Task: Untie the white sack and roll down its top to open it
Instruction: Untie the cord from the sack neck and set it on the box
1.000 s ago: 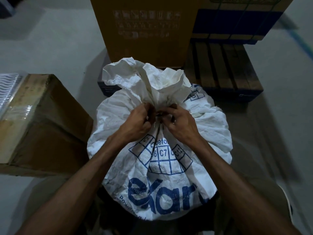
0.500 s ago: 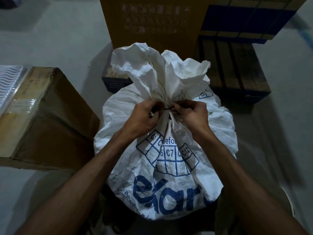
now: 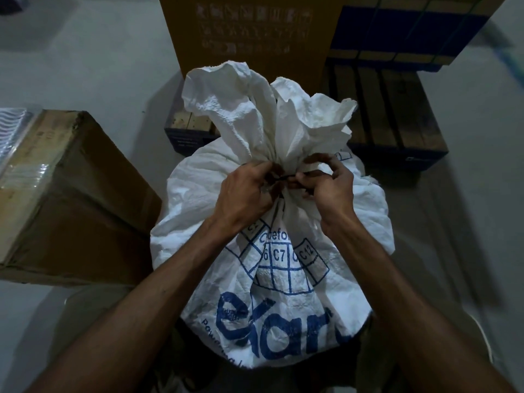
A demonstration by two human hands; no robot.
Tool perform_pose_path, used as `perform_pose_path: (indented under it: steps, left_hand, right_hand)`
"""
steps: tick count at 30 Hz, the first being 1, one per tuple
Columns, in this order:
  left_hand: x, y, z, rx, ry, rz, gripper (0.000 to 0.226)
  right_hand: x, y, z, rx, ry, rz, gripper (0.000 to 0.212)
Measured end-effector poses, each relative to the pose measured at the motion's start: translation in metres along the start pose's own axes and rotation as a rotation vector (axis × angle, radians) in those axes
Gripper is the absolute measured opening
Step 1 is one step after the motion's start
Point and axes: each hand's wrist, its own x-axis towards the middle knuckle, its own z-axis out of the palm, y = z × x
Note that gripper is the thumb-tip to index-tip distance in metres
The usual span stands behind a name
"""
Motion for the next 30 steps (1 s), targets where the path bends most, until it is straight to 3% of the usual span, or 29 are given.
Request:
perform_pose_path:
  steps: [4,8,11,16,19,25,30]
  left_hand:
    - [0.000,0.006,0.006,0.006,0.033,0.025,0.027]
    - [-0.001,0.013,0.006,0.088,0.087,0.082,0.018]
    - [-0.006,0.011,0.006,0.045,0.097,0.020,0.013]
    - [-0.004,0.002,0.001,-0.529,0.076,-0.500,0.009]
    - [0.000,0.007,-0.004,-0.831,0.053,-0.735,0.008]
    - [0.006,0.006,-0.009,-1.072,0.064,-0.868,0.014]
    - [0.005,-0.006,-0.009,-1.044,0.003,-0.889,0.015]
  right_hand:
    - [-0.006,-0.004,-0.002,-0.076,0.014,-0.205,0.028]
    - [-0.011,0.004,-0.003,-0.474,-0.040,-0.640,0.027]
    - [-0.009,0.006,-0.006,-0.609,-0.048,-0.846,0.020]
    - [0.005,0.017,-0.013,-0.705,-0.125,-0.736,0.012]
    - [0.009,0.032,-0.011,-0.844,-0.196,-0.770,0.013]
    - [0.011,0.030,0.004,-0.975,-0.142,-0.794,0.019]
    - [0.015,0.032,0.016,-1.090,-0.128,-0.818,0.011]
